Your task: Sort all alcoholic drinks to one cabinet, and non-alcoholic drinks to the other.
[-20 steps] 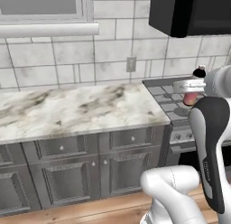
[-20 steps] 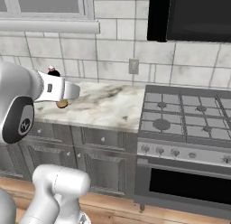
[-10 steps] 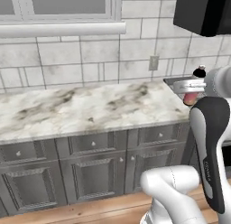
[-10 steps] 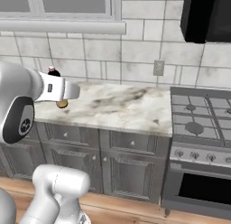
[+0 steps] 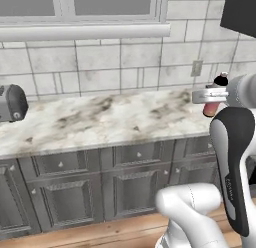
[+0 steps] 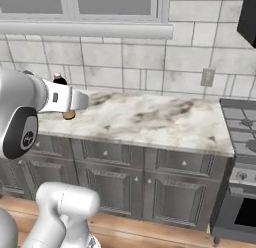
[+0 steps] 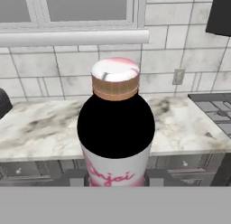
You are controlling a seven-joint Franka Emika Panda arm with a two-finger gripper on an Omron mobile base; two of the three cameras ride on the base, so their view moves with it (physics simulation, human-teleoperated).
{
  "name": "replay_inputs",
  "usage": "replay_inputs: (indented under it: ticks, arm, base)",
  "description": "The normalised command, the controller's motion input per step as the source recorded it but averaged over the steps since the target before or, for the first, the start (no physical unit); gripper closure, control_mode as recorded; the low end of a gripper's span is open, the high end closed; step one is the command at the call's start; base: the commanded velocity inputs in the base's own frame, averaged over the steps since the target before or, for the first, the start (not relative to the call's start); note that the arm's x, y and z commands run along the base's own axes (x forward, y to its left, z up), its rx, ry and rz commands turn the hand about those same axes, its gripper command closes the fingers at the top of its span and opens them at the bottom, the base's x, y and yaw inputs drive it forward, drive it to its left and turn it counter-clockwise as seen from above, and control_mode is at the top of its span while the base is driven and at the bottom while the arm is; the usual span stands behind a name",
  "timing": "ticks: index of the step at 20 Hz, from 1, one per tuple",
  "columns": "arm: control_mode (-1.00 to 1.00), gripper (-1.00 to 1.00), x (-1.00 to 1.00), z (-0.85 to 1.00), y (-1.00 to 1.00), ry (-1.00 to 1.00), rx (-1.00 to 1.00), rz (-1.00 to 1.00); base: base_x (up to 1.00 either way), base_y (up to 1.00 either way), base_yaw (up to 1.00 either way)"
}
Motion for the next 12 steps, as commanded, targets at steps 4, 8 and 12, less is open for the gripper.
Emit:
replay_inputs:
  ticks: [4, 8, 12]
  arm:
    - [1.00, 1.00, 0.00, 0.00, 0.00, 0.00, 0.00, 0.00]
    - [1.00, 1.00, 0.00, 0.00, 0.00, 0.00, 0.00, 0.00]
    - [1.00, 1.00, 0.00, 0.00, 0.00, 0.00, 0.00, 0.00]
  base:
    - [-0.12, 0.76, 0.00]
    - [-0.12, 0.73, 0.00]
    - [-0.13, 0.71, 0.00]
